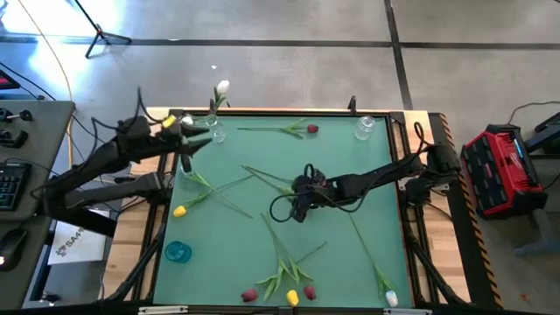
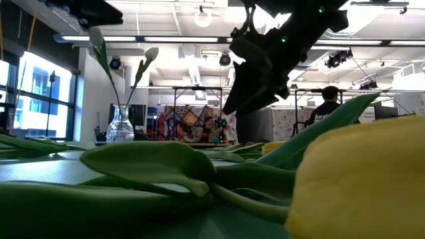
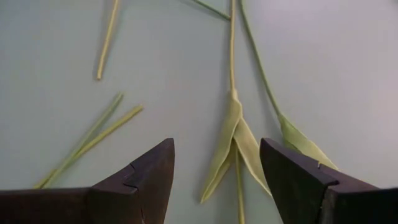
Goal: Sort flowers into vase by color
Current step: Put the white flower into the left transparent vase
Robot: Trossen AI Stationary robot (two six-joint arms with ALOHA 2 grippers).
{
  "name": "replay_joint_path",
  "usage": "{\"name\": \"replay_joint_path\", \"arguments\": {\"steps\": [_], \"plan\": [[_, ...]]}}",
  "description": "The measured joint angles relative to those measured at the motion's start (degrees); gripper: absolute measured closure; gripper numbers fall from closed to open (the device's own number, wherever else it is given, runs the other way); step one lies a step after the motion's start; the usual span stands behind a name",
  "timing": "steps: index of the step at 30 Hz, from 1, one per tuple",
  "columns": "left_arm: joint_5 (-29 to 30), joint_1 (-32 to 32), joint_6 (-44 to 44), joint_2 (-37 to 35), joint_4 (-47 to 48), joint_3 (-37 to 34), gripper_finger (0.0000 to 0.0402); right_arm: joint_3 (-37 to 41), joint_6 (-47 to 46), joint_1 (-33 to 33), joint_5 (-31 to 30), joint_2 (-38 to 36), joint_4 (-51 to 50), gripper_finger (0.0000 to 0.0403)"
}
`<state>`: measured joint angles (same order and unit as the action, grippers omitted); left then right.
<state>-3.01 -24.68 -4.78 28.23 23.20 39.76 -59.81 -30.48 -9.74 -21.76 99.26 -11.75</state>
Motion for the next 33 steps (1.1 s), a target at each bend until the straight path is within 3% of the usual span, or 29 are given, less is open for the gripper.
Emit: {"name": "replay_joint_path", "arguments": {"steps": [13,21,27,30,33], "plan": [[5.83,14.85,3.08,0.35,-9.83,-15.36,0.0295,-0.07,-1.74,4.47,3.49,-1.08,-8.86,0.0178],[16.89,17.85,3.45,0.28,-9.46,-16.48,0.0299,-0.11,2.47,8.7,5.57,-2.68,-6.31,0.0178],[34.08,17.83,3.35,-2.39,-9.21,-16.46,0.0299,-0.13,4.11,10.18,5.86,-2.95,-3.62,0.0178],[33.28,17.91,2.79,-4.4,-4.6,-14.5,0.0299,-0.13,5.2,10.53,5.88,-2.95,-3.3,0.0178],[25.83,18.36,3.33,-5.75,3.64,-10.9,0.0299,-0.13,6.09,10.56,5.84,-2.95,-3.38,0.0178]]}}
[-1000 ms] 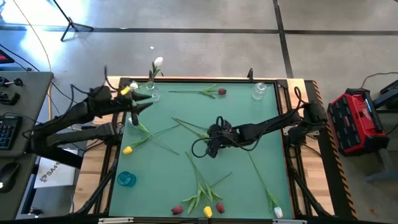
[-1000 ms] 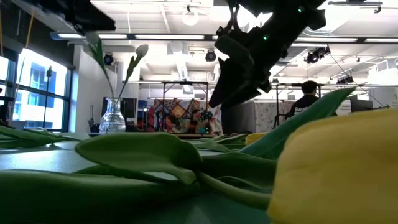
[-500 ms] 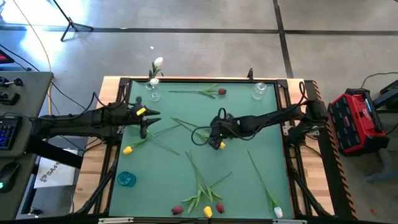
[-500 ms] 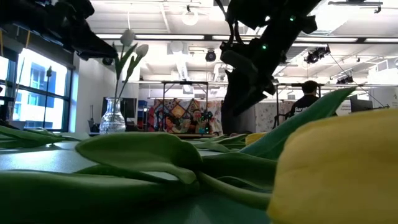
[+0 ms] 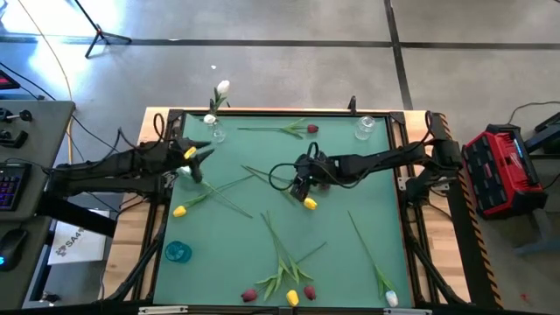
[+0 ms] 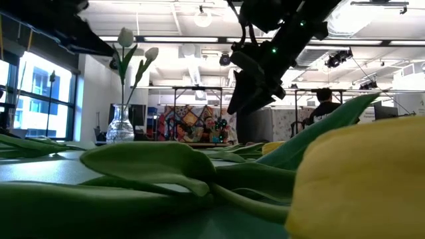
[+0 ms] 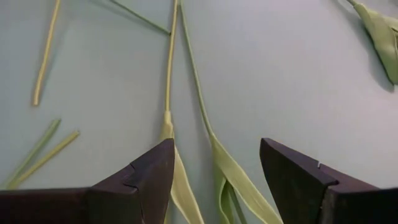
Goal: Sort flowers into vase by color
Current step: Put the white flower into the left transparent vase
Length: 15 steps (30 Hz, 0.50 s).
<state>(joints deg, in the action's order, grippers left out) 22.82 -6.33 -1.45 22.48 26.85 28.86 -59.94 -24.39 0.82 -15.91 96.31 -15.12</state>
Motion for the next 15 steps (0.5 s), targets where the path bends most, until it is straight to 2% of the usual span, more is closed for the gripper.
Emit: {"name": "replay_joint_path", "arguments": {"steps": [2,5,9,15], "plan": [[-7.92,0.42,1.35,-0.08,4.72,2.06,0.0299,0.0,1.25,-0.04,0.02,0.0,-0.01,0.0178],[-17.04,1.22,4.32,0.33,5.07,2.33,0.0299,0.0,2.88,0.31,-0.01,0.0,0.23,0.0178],[-17.01,2.18,10.91,5.61,5.11,0.95,0.0299,0.0,4.15,1.41,-0.14,0.0,1.82,0.0178],[-14.29,2.42,27.39,16.62,5.33,-2.08,0.0299,0.0,4.97,2.21,-0.12,0.02,3.28,0.0178]]}}
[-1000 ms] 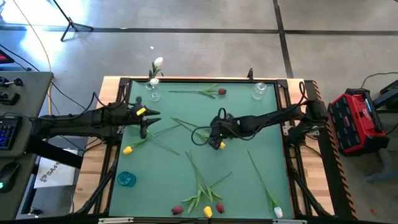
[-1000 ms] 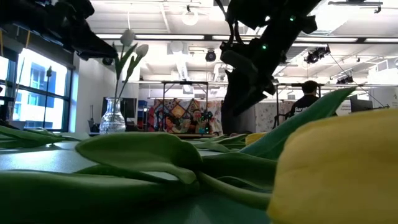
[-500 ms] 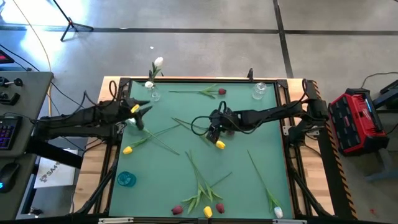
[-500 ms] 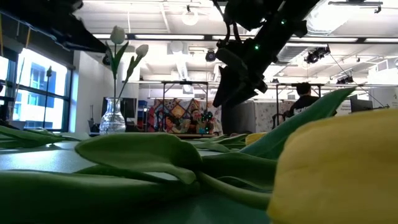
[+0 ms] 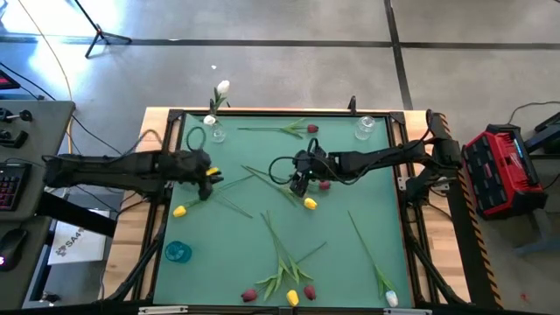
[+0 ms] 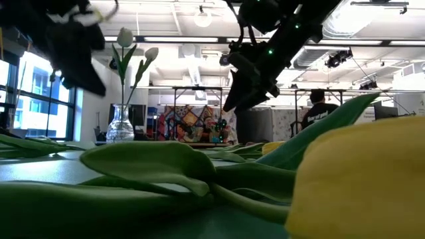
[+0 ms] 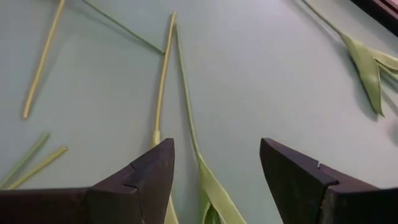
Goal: Sort flowers into vase by color
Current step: Put the white flower into the left transparent vase
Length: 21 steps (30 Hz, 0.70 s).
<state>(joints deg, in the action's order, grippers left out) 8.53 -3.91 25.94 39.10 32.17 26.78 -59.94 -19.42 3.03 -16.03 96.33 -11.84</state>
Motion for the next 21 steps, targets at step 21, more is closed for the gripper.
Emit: {"name": "replay_joint_path", "arguments": {"steps": [21], "plan": [[7.22,2.28,2.24,3.29,-7.75,-0.26,0.0299,-19.28,7.78,-0.07,17.71,26.71,17.73,0.0179]]}}
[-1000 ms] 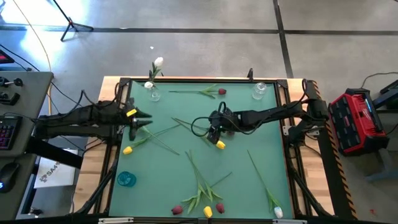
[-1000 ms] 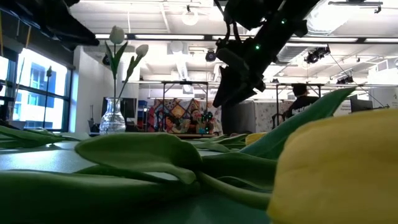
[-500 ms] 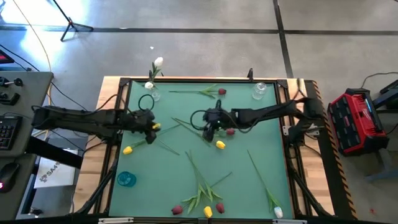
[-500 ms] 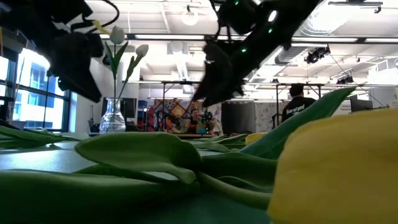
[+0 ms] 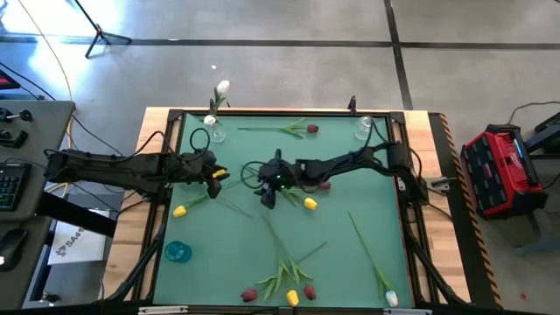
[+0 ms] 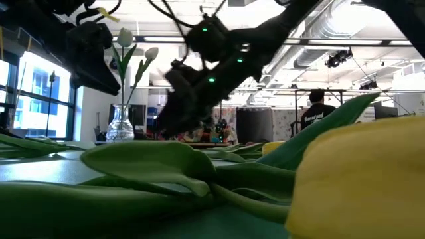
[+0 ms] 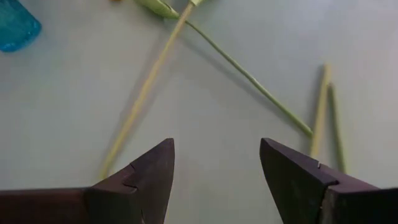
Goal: Sort flowers into vase by color
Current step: Put the white flower into the left transparent vase
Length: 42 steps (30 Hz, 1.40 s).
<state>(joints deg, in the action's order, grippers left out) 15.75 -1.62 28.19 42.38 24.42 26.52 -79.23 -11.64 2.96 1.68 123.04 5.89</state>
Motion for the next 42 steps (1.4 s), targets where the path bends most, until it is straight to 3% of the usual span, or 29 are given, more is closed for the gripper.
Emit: {"name": "replay_joint_path", "arguments": {"steps": [14,22,29,37,42], "plan": [[2.1,0.61,0.04,-1.54,3.48,0.0,0.0299,-18.35,2.71,-3.24,-0.08,13.21,-5.07,0.0179],[2.11,0.61,0.15,-1.54,4.58,0.0,0.0299,-21.83,2.88,-3.95,0.35,16.75,-4.1,0.0179],[2.77,0.61,0.74,-1.54,4.57,0.0,0.0299,-21.9,0.16,-4.86,2.64,17.17,3.08,0.0181],[3.82,0.61,0.66,-1.54,4.45,0.0,0.0299,-21.94,-1.33,-5.22,0.76,20.2,3.62,0.0218],[3.82,0.6,0.17,-1.52,4.47,0.0,0.0299,-21.96,-0.31,-6.17,-3.26,20.24,1.66,0.0269]]}}
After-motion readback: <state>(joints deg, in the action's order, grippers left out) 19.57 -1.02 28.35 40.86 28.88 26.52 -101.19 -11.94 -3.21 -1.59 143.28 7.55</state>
